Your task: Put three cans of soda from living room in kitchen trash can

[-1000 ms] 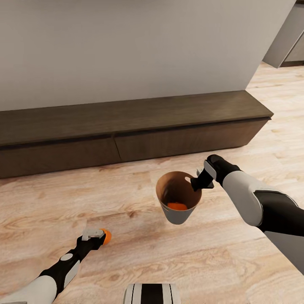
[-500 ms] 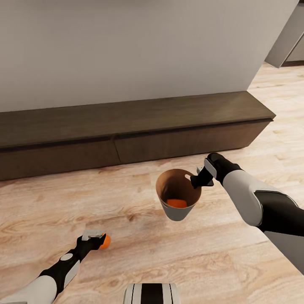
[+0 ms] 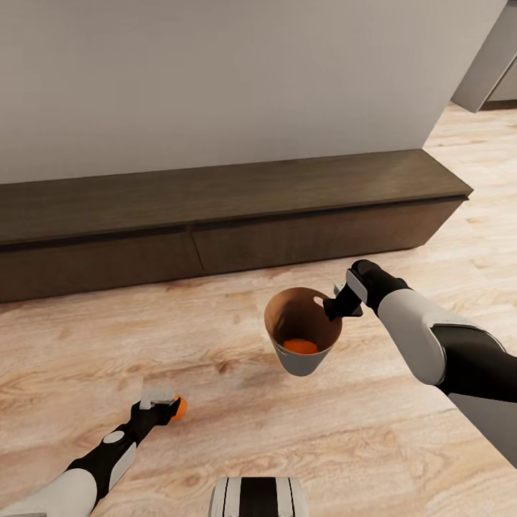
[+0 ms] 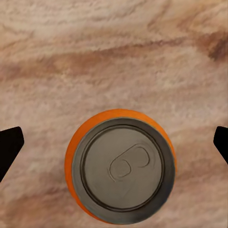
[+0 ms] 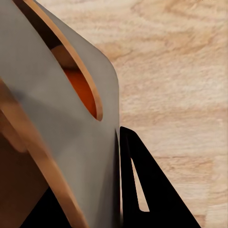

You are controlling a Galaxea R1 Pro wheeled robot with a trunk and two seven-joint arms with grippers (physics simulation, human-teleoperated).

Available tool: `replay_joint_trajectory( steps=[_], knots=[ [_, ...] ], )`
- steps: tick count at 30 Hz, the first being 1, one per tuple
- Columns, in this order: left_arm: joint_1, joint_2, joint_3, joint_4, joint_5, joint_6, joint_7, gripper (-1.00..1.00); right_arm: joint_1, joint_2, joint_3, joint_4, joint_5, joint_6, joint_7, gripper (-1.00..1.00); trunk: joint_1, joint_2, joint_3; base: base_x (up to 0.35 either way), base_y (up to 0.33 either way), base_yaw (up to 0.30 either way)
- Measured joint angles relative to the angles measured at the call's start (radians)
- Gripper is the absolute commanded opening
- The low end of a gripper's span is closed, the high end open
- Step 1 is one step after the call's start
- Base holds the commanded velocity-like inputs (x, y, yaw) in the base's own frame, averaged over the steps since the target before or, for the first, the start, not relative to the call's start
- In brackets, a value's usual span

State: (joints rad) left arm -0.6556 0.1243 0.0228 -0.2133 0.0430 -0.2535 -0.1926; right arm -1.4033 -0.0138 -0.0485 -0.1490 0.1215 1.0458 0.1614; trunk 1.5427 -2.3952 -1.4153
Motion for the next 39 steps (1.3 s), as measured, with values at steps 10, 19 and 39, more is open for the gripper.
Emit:
replay_joint_trajectory(
  steps=[10,19,39],
  knots=[
    [0.0,-0.007,-0.001,-0.001,-0.001,-0.001,-0.005,1.0,0.0,-0.003,-0.002,0.0,-0.002,0.0,0.0,-1.0,0.0,0.0,0.0,0.0,0.0,0.0],
    [0.0,-0.008,-0.001,0.0,-0.002,0.0,-0.007,1.0,0.0,-0.005,-0.001,0.0,-0.002,0.0,0.0,-1.0,0.031,-0.056,-0.025,0.0,0.0,0.0],
    [0.0,-0.008,-0.001,0.0,-0.003,0.003,-0.007,1.0,0.001,-0.003,0.001,-0.001,-0.002,0.0,0.0,-1.0,0.058,-0.105,-0.051,0.0,0.0,0.0]
  ],
)
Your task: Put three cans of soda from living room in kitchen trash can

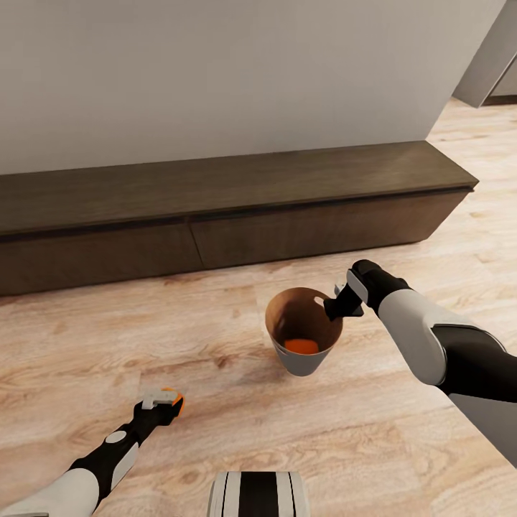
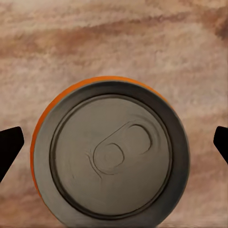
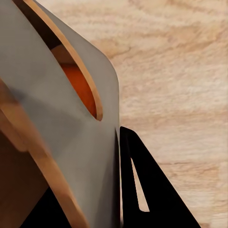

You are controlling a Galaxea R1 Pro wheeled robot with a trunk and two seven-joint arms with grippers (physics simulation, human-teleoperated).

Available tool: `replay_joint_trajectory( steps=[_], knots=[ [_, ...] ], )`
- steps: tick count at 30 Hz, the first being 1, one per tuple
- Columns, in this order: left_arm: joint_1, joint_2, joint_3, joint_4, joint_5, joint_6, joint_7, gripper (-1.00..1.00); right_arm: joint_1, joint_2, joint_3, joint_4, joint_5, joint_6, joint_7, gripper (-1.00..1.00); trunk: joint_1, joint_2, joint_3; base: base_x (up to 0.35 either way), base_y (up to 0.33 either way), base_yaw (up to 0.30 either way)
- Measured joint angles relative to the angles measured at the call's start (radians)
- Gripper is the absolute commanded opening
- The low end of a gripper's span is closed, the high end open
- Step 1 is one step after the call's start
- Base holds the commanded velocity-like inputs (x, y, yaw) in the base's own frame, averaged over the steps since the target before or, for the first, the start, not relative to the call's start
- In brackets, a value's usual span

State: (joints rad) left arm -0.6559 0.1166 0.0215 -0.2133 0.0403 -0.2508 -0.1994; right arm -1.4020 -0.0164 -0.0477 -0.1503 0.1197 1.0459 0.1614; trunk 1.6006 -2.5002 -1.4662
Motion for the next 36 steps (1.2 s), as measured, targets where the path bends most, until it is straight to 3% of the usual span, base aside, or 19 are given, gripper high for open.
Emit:
replay_joint_trajectory(
  steps=[5,6,18,36],
  knots=[
    [0.0,0.0,0.0,0.0,0.0,0.003,-0.002,1.0,0.0,-0.003,-0.001,0.0,-0.001,0.0,0.0,-1.0,0.0,0.0,0.0,0.0,0.0,0.0],
    [0.001,0.0,0.0,0.0,0.0,0.003,-0.002,-1.0,0.0,-0.003,-0.001,0.0,-0.002,0.0,0.0,-1.0,0.0,0.0,0.0,0.0,0.0,0.0],
    [0.0,0.0,0.0,-0.001,0.001,0.003,-0.003,-1.0,0.001,0.002,0.001,0.0,0.0,0.0,-0.001,-1.0,-0.001,0.0,0.004,0.0,0.0,0.0],
    [0.0,0.0,0.0,0.003,-0.005,0.009,-0.004,-1.0,0.004,-0.002,-0.002,-0.011,-0.004,0.0,-0.001,-1.0,-0.069,0.126,0.06,0.0,0.0,0.0]
  ],
)
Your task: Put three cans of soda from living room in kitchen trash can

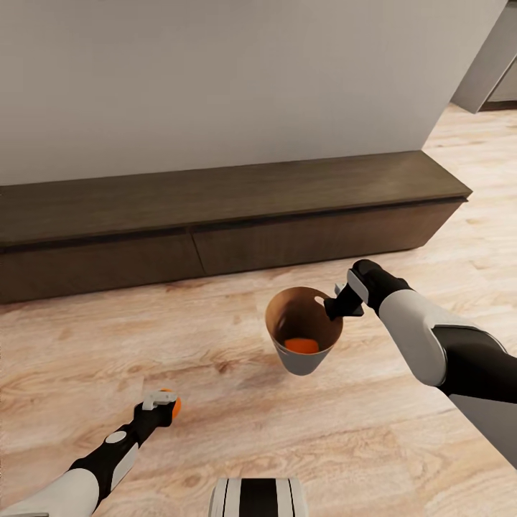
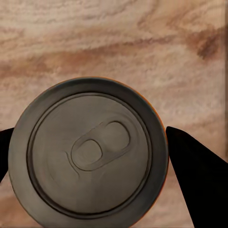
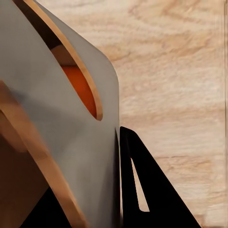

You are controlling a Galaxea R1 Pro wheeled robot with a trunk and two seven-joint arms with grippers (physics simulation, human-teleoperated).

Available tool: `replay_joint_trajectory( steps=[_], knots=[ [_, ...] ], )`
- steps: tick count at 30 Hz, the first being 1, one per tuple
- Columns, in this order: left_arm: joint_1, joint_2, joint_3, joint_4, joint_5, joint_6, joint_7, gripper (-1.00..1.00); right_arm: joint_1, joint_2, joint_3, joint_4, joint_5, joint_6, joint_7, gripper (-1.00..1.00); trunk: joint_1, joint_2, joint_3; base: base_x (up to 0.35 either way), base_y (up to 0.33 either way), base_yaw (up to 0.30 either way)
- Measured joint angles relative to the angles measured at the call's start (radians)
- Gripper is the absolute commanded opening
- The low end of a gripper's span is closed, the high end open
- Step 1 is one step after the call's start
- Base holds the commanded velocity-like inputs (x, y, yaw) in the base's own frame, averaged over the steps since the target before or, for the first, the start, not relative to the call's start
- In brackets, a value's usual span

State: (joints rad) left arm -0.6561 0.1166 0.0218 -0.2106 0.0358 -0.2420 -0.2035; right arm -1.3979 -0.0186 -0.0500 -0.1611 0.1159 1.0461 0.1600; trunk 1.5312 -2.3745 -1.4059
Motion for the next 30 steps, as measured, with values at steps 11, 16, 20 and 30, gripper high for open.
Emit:
replay_joint_trajectory(
  steps=[11,16,20,30],
  knots=[
    [0.0,0.004,0.002,-0.002,0.008,0.051,-0.067,-1.0,0.005,0.002,-0.001,-0.028,0.0,0.0,0.0,-1.0,-0.042,0.077,0.034,0.0,0.0,0.0],
    [-0.009,0.028,0.008,-0.006,0.018,0.148,-0.207,-1.0,0.024,-0.001,0.003,-0.031,0.008,0.0,0.001,-1.0,-0.061,0.112,0.05,0.0,0.0,0.0],
    [-0.049,0.106,0.015,-0.021,0.025,0.264,-0.326,-1.0,0.056,0.002,0.004,-0.032,0.011,0.0,0.001,-1.0,-0.077,0.14,0.063,0.0,0.0,0.0],
    [-0.317,0.188,0.007,-0.161,0.014,0.661,-0.545,-1.0,0.109,0.009,0.042,-0.032,0.019,-0.001,0.002,-1.0,-0.115,0.21,0.094,0.0,0.0,0.0]
  ],
)
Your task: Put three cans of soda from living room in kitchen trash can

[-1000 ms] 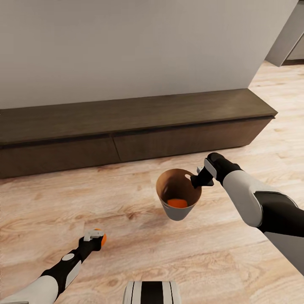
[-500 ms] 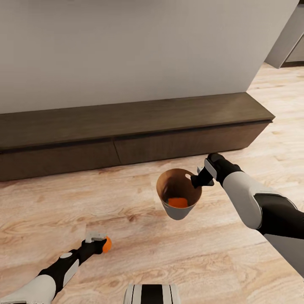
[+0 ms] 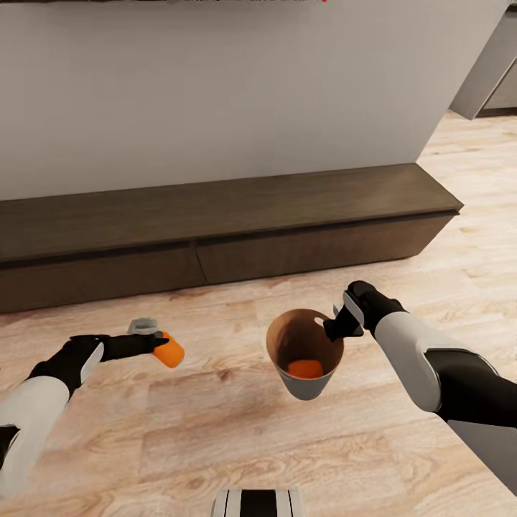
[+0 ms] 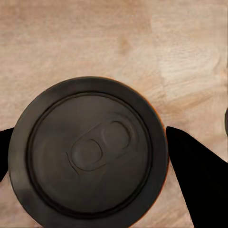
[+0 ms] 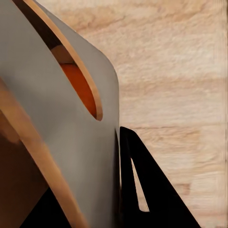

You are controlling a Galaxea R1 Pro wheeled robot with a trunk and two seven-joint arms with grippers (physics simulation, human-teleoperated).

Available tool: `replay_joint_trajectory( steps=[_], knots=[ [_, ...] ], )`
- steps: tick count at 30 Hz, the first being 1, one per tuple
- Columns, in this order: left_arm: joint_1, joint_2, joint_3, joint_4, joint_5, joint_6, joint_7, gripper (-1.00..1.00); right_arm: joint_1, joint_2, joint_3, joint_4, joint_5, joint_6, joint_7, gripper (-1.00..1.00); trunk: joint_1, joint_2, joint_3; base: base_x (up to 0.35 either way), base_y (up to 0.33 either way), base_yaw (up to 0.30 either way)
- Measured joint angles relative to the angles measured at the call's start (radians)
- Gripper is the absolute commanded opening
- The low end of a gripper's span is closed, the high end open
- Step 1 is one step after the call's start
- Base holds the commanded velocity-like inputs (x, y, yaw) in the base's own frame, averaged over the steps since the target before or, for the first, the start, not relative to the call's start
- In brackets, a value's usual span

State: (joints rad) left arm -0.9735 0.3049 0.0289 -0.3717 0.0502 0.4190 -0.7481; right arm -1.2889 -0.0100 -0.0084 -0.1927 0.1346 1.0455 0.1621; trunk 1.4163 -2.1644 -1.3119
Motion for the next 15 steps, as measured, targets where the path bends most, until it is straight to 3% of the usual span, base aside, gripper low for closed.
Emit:
replay_joint_trajectory(
  steps=[3,5,7,8,11,13,15],
  knots=[
    [-0.083,0.004,-0.004,-0.024,-0.001,0.1,-0.05,-1.0,0.003,0.002,0.002,0.002,-0.012,0.0,0.001,-1.0,-0.012,0.021,0.009,0.0,0.0,0.0],
    [-0.2,0.005,-0.006,-0.037,0.005,0.203,-0.139,-1.0,0.004,0.005,0.002,0.005,-0.022,0.001,0.003,-1.0,-0.019,0.035,0.016,0.0,0.0,0.0],
    [-0.245,0.004,-0.024,-0.041,-0.004,0.252,-0.194,-1.0,0.005,0.008,0.003,0.006,-0.023,0.001,0.004,-1.0,-0.027,0.049,0.022,0.0,0.0,0.0],
    [-0.275,0.004,-0.048,-0.049,0.001,0.289,-0.225,-1.0,0.005,0.009,0.006,0.006,-0.02,0.001,0.004,-1.0,-0.031,0.056,0.025,0.0,0.0,0.0],
    [-0.336,0.0,-0.175,-0.116,0.0,0.409,-0.315,-1.0,0.005,0.026,0.016,0.006,-0.002,0.0,0.0,-1.0,-0.042,0.077,0.035,0.0,0.0,0.0],
    [-0.35,-0.006,-0.217,-0.168,0.0,0.472,-0.356,-1.0,0.005,0.041,0.021,0.006,-0.004,0.0,-0.003,-1.0,-0.05,0.091,0.041,0.0,0.0,0.0],
    [-0.359,-0.017,-0.243,-0.273,0.003,0.56,-0.391,-1.0,0.005,0.065,0.03,0.006,-0.008,0.001,-0.013,-1.0,-0.058,0.105,0.047,0.0,0.0,0.0]
  ],
)
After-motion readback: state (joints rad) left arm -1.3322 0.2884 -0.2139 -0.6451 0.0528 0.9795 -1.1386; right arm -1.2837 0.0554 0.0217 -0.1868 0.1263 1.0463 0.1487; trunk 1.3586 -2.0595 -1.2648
